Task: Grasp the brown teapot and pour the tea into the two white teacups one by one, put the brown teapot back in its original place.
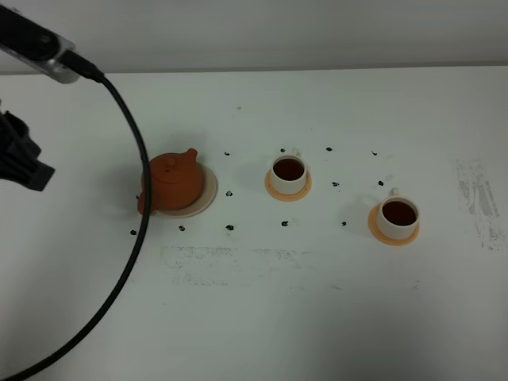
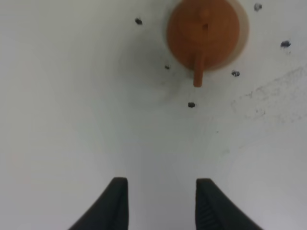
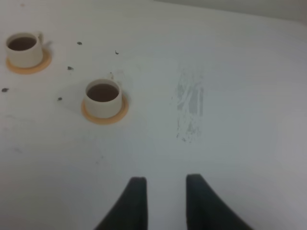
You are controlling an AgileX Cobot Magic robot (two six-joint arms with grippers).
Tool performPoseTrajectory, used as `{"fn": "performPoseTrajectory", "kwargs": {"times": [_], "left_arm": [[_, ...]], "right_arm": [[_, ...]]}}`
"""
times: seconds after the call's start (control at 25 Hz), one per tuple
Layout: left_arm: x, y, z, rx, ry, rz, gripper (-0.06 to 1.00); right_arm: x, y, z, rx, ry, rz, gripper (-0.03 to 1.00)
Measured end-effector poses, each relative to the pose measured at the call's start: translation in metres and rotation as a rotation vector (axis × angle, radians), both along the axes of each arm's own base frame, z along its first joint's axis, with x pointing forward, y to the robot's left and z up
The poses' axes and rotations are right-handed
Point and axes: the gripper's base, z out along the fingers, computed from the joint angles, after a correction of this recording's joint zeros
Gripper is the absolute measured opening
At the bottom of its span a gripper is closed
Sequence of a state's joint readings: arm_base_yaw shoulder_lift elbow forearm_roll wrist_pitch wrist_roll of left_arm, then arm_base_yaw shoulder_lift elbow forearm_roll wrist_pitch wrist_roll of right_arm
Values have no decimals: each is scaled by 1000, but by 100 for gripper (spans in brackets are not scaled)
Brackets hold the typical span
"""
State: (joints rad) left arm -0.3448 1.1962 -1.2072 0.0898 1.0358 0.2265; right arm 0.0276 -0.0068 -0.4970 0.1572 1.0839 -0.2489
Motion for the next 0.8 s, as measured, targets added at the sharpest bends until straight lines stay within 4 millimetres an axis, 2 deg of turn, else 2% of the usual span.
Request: {"fn": "performPoseTrajectory", "kwargs": {"times": [0.16,0.4,0.56,0.8], "left_arm": [[-35,12,20,-31,-16,19,36],[-75,26,34,-200,-30,265,36],[-98,36,17,-234,-24,353,36],[-144,60,-28,-310,-6,545,36]], "right_arm": [[0,0,0,0,0,0,22],[0,0,0,0,0,0,22],[0,0,0,0,0,0,22],[0,0,0,0,0,0,22]]}}
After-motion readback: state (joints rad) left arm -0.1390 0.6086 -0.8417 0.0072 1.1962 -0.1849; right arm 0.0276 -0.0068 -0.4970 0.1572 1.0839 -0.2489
